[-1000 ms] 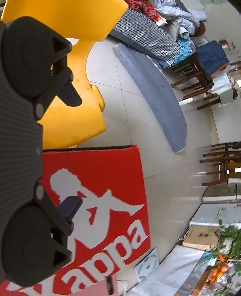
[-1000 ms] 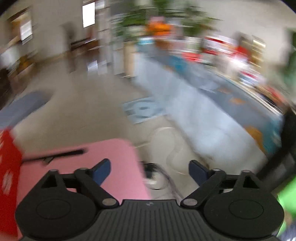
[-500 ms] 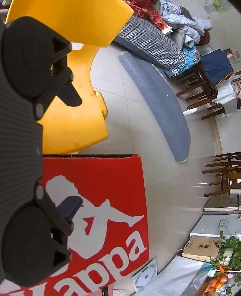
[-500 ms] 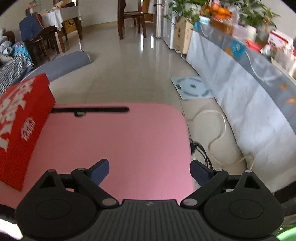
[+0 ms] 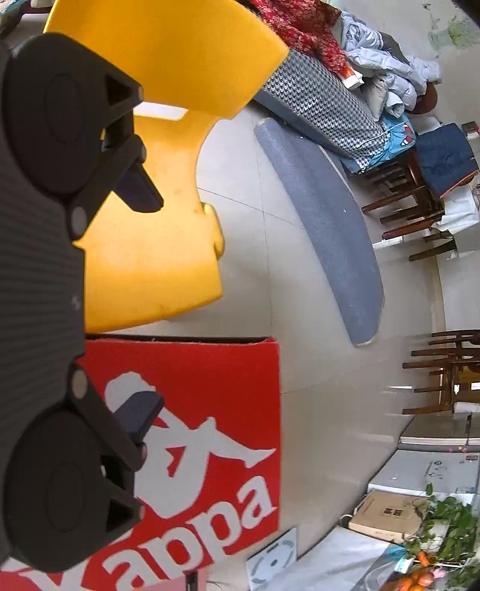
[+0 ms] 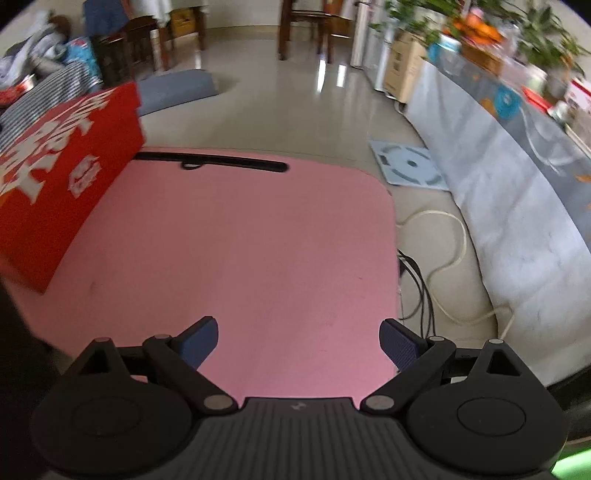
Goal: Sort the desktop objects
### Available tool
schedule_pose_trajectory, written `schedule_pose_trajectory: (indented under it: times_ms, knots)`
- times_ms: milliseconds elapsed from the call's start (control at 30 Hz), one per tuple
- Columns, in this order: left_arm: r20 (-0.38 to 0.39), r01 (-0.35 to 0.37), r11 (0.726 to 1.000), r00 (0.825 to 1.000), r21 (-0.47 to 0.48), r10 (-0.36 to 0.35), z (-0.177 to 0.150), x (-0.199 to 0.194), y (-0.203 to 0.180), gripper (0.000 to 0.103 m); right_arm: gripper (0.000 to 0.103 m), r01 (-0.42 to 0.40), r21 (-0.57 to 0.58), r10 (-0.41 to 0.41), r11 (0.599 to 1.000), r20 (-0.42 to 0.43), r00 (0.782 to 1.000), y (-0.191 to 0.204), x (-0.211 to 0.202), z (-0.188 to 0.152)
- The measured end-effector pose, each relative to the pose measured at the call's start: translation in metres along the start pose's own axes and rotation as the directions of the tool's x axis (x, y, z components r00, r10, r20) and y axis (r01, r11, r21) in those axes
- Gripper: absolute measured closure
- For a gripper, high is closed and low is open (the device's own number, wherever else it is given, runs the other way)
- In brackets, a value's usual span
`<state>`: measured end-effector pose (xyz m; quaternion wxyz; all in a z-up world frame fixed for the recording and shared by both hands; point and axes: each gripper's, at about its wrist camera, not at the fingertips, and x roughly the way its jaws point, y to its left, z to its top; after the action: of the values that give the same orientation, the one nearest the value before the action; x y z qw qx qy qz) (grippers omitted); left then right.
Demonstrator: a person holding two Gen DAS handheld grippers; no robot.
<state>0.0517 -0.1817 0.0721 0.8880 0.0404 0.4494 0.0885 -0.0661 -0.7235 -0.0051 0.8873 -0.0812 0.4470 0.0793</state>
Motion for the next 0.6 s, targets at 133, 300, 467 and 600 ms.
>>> schedule_pose_trajectory:
  times_ms: [133, 300, 467, 600]
  knots:
    - [0.035, -0.007, 0.999, 0.999, 0.033, 0.006, 0.006, -0.006, 0.006, 0.000, 0.009, -0.018, -0.030, 0.018, 0.999, -0.007, 1.000, 0.016, 0.002, 0.003]
    - [0.045, 0.015, 0.999, 0.999, 0.030, -0.016, 0.004, -0.004, 0.014, 0.000, 0.009, -0.029, -0.079, 0.028, 0.996, -0.010, 1.000, 0.035, 0.005, 0.008]
    - [0.033, 0.026, 0.999, 0.999, 0.042, -0.027, -0.010, 0.003, 0.021, 0.000, 0.009, -0.040, -0.124, 0.038, 0.991, -0.013, 0.999, 0.048, 0.005, 0.009]
    - [0.014, 0.014, 0.999, 1.000, 0.046, -0.015, -0.025, 0.013, 0.030, 0.000, 0.009, -0.038, -0.134, 0.034, 0.990, -0.032, 0.999, 0.050, 0.006, 0.003]
